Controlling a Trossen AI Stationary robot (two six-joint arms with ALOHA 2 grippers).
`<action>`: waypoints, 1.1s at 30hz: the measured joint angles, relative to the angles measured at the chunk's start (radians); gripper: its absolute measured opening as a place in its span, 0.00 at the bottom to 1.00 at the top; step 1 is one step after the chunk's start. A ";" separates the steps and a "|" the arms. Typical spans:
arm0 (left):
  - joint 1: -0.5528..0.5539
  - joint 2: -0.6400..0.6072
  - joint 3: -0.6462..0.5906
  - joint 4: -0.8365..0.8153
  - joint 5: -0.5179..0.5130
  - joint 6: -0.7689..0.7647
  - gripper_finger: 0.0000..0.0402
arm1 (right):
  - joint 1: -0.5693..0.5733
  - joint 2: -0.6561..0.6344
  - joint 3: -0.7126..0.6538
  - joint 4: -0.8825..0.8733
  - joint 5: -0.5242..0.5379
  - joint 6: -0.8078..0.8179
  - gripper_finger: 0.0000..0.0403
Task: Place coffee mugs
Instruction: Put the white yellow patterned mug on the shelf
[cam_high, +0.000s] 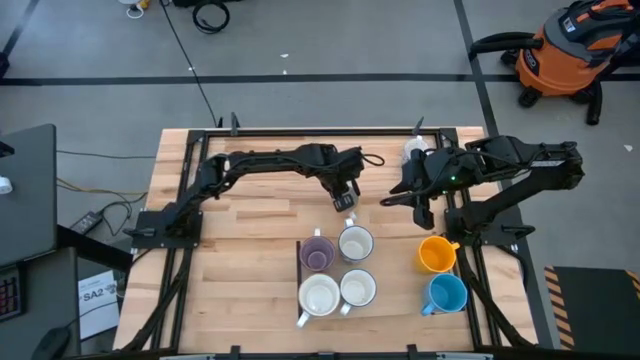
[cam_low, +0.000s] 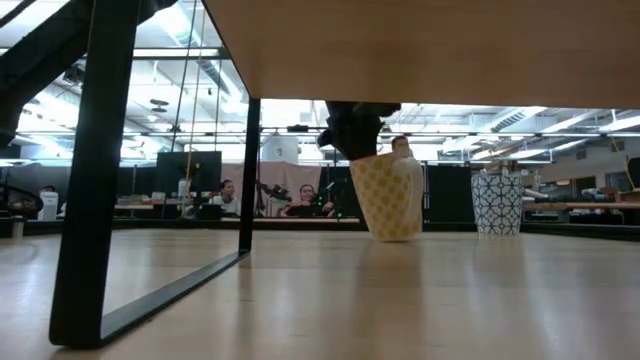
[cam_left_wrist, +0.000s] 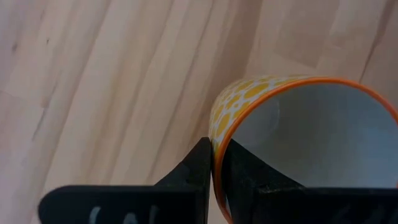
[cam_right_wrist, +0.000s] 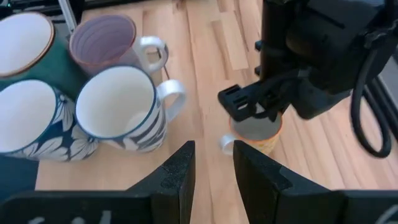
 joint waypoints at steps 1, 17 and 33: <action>0.001 0.001 0.000 -0.002 0.002 -0.001 0.09 | 0.000 0.000 0.000 -0.007 -0.005 0.003 0.29; -0.003 0.005 0.000 0.024 0.000 0.001 0.11 | 0.000 0.000 0.000 -0.011 -0.011 0.002 0.29; -0.003 0.005 0.000 0.026 0.000 -0.026 0.29 | 0.000 0.000 0.000 -0.011 -0.012 0.002 0.29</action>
